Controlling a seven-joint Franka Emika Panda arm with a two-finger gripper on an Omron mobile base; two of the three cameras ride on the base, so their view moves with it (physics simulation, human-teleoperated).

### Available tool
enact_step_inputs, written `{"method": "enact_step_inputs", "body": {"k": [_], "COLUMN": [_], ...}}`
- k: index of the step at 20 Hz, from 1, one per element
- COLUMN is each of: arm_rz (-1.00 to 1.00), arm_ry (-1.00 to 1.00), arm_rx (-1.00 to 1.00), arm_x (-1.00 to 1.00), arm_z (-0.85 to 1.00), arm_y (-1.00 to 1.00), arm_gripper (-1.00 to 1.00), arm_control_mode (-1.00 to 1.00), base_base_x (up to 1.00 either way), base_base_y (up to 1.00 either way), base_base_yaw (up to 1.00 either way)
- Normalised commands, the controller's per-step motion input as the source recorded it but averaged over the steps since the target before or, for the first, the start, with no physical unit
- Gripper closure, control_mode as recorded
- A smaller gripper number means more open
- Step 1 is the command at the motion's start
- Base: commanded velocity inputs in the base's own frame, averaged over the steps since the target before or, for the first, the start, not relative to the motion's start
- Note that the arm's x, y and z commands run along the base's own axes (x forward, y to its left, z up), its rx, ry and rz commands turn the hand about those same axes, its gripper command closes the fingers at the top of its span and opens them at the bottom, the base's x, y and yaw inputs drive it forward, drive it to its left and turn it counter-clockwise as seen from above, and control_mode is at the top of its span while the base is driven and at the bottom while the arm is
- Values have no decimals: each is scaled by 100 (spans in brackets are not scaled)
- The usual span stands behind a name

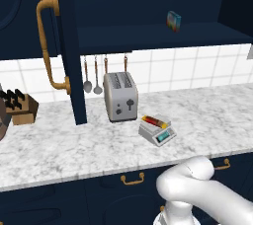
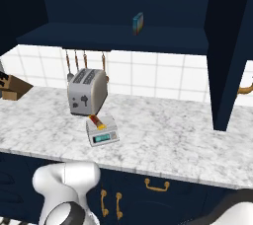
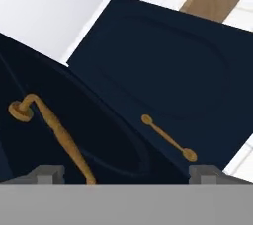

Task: Pick the bar and place it on the digital scale for weighing, and close the cabinet.

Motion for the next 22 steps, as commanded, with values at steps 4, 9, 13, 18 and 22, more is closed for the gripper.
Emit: {"method": "enact_step_inputs", "body": {"k": [4, 9, 13, 18, 22], "arm_rz": [32, 36, 29, 7, 0], "arm_ry": [5, -2, -10, -19, -26], "arm_rx": [10, 2, 4, 4, -3], "arm_x": [96, 85, 94, 20, -46], "arm_z": [-19, -26, -25, 15, 100], "arm_y": [-14, 25, 41, 89, 77], "arm_gripper": [-100, -100, -100, -100, -100], "arm_control_mode": [-100, -100, -100, -100, -100], "base_base_x": [0, 0, 0, 0, 0], "base_base_y": [0, 0, 0, 0, 0], "base_base_yaw": [0, 0, 0, 0, 0]}}
